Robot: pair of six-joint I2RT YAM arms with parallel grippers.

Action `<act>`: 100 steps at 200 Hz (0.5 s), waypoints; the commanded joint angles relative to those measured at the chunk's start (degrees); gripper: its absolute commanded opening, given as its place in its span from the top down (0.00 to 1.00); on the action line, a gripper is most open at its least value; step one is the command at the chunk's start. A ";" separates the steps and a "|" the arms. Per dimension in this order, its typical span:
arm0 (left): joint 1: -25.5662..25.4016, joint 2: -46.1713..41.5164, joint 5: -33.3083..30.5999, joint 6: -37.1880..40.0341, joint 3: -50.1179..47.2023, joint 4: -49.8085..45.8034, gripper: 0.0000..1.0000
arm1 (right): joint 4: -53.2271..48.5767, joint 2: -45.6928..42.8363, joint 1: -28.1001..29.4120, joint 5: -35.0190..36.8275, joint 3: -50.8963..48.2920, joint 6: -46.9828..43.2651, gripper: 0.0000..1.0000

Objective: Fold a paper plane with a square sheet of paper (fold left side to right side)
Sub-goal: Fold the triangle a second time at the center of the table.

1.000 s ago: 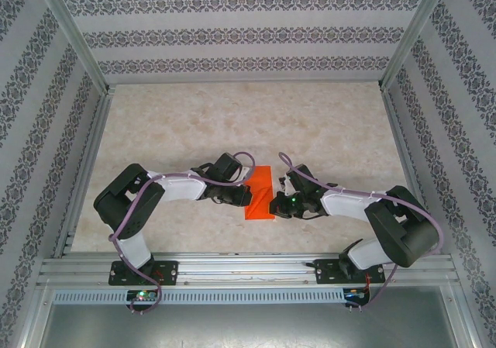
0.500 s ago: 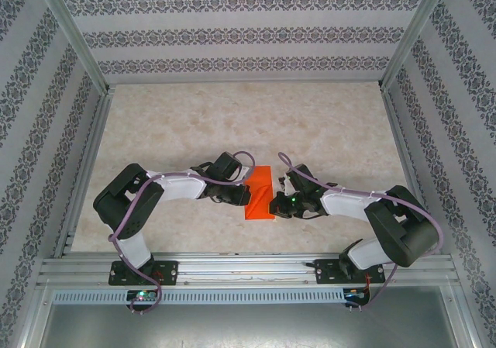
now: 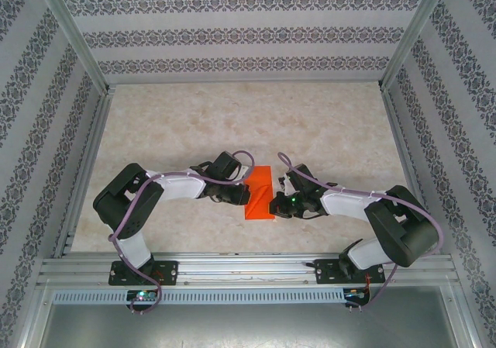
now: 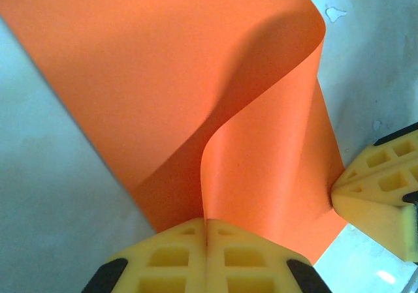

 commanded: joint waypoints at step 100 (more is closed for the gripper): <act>0.97 -2.63 1.35 2.52 0.88 0.17 0.97 | -4.20 1.21 0.51 2.54 -0.08 -0.86 1.00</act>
